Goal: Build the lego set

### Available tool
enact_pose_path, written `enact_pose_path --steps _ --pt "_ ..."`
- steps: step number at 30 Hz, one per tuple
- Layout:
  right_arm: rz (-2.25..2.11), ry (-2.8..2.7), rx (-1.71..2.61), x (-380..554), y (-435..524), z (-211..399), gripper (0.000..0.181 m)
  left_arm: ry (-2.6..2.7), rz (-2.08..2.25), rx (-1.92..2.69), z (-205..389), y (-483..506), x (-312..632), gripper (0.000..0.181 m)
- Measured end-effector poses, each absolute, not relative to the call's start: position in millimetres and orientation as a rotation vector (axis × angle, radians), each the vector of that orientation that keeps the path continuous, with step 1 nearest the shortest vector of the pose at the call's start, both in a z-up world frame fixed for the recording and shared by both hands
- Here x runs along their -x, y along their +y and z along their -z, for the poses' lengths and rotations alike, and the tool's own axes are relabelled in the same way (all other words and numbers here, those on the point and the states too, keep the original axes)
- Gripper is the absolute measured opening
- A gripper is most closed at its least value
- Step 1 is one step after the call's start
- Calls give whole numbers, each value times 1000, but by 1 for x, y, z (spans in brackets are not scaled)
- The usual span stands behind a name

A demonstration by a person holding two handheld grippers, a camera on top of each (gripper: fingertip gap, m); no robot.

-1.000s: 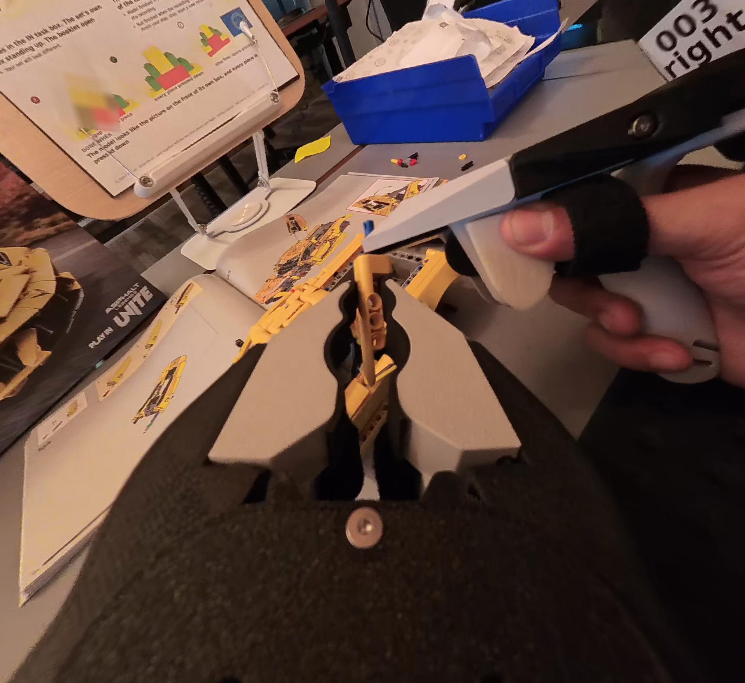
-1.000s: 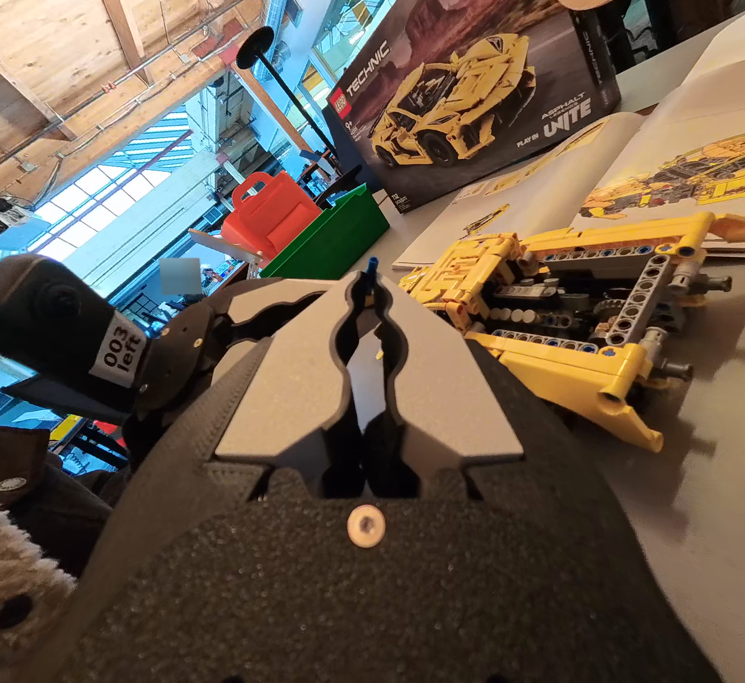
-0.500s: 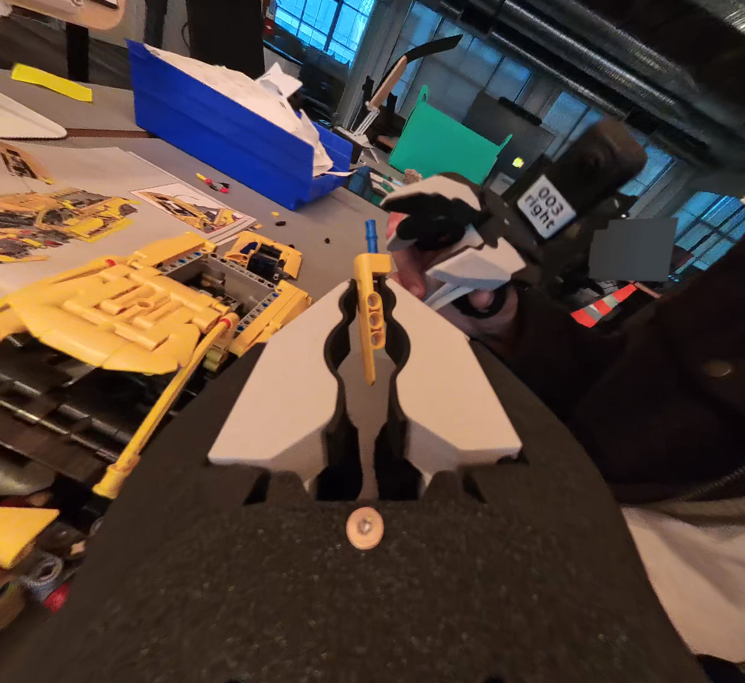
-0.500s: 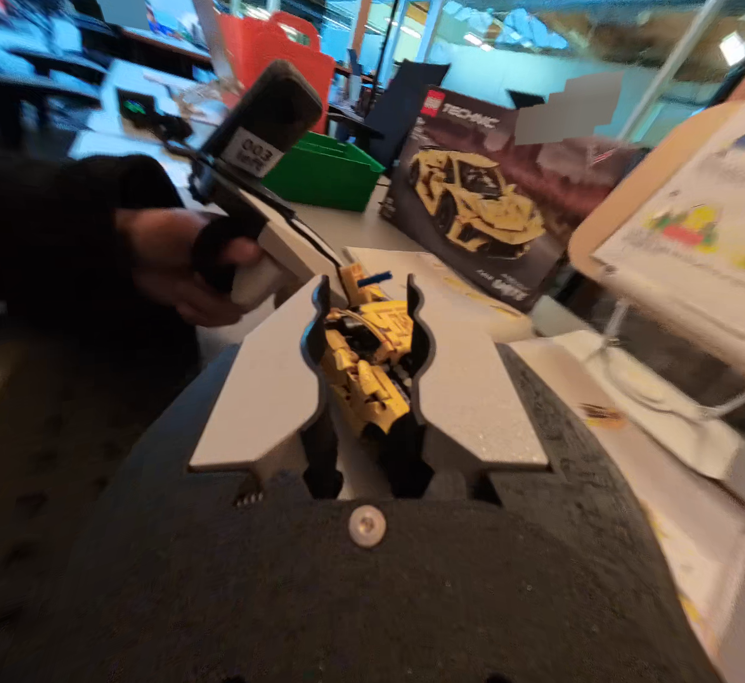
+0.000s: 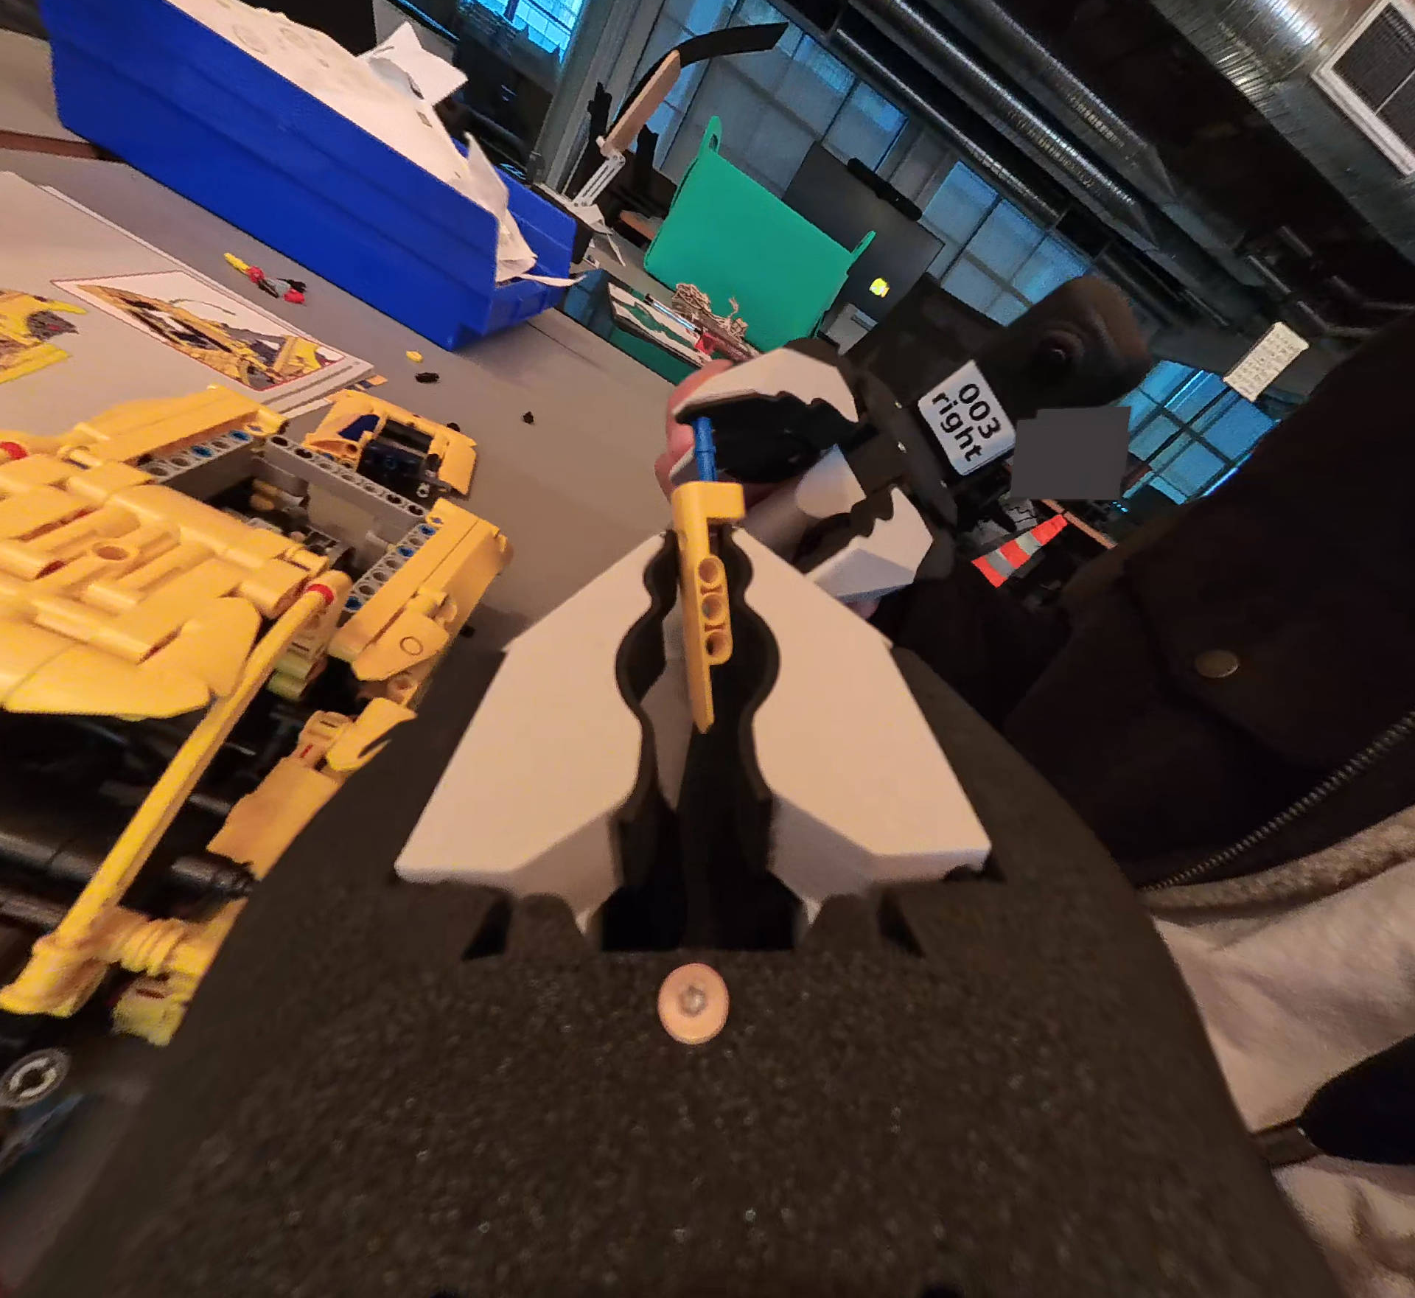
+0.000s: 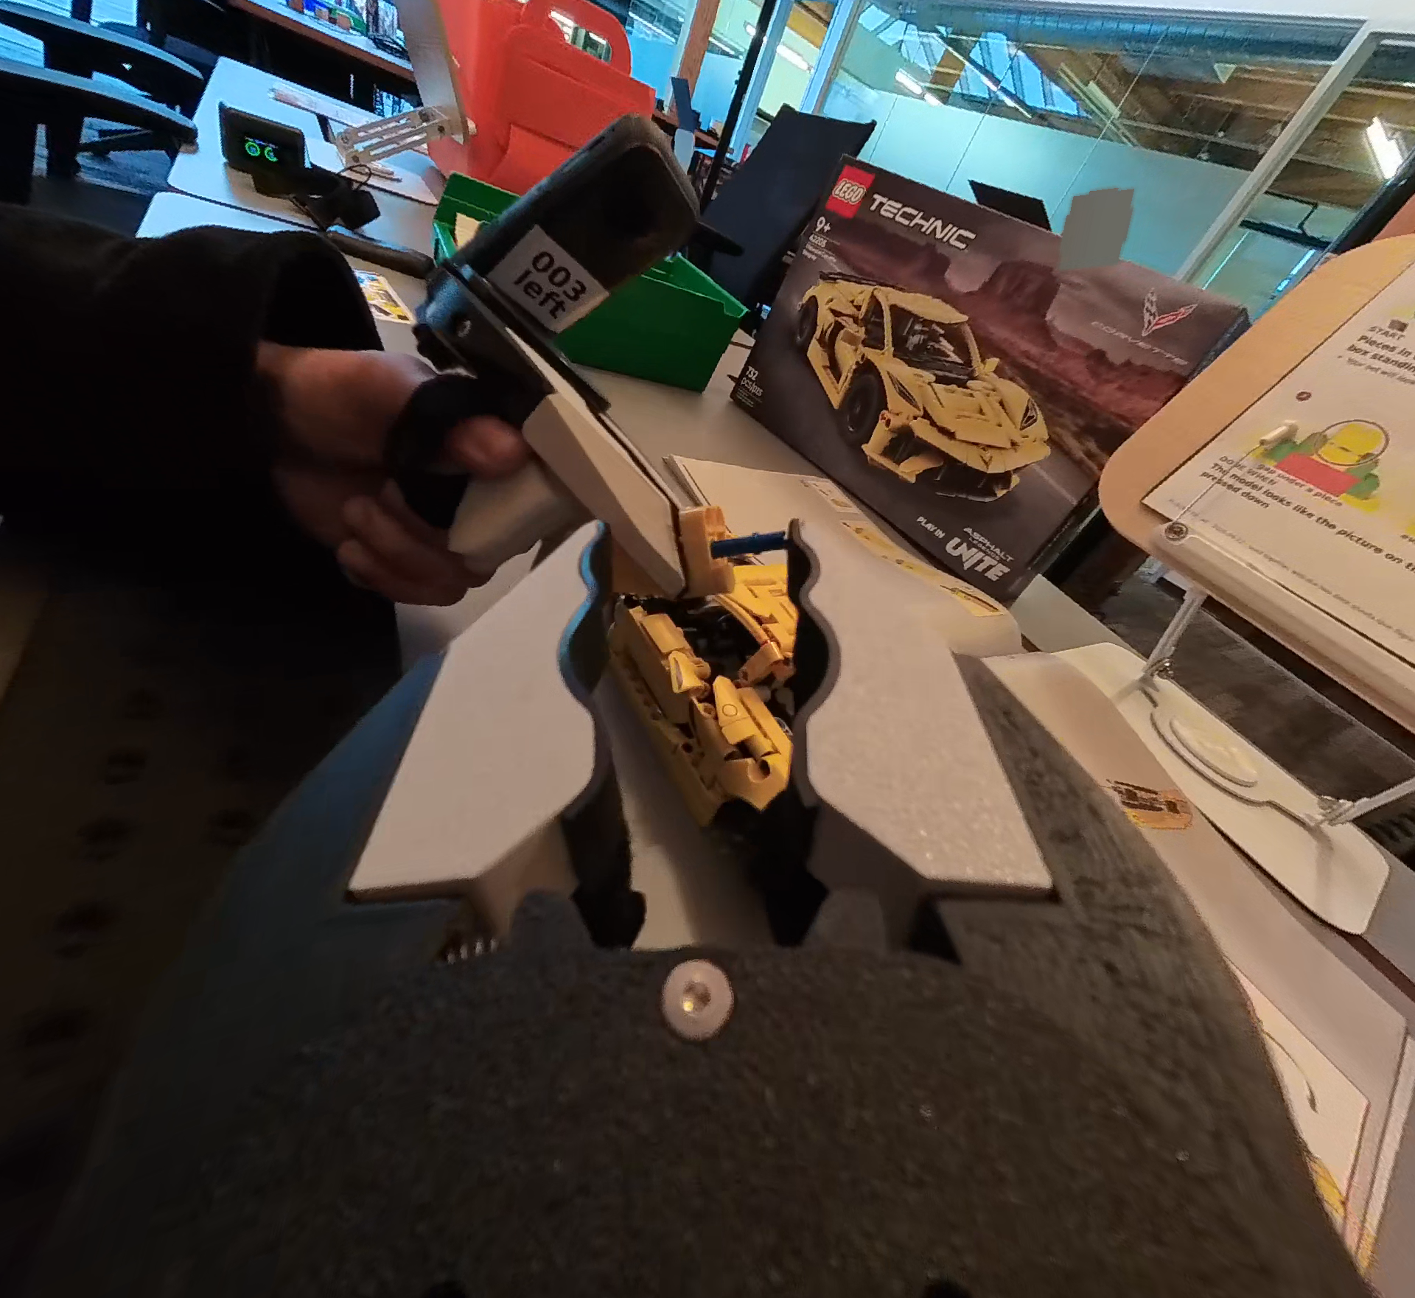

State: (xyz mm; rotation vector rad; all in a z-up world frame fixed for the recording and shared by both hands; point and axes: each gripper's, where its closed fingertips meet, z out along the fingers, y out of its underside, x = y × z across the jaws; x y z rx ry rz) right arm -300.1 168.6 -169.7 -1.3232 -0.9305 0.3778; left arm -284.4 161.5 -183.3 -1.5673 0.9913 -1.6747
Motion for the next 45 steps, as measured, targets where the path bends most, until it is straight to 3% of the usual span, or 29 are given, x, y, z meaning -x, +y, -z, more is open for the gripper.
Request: enact_pose_path --steps 18,29,36,40,45 --pt "-461 -894 1344 301 167 171 40 989 1688 1574 184 161 284 9" --pt "-1034 -613 1558 284 171 167 33 1222 1135 1372 188 158 279 10" --pt "-1082 -697 1568 297 160 175 33 1201 1265 1407 187 153 278 10" --pt "-1065 -702 1572 296 162 176 19 1212 1250 1424 190 153 277 10" --pt "-1064 -706 1589 295 162 178 18 1216 1250 1435 193 153 276 10"
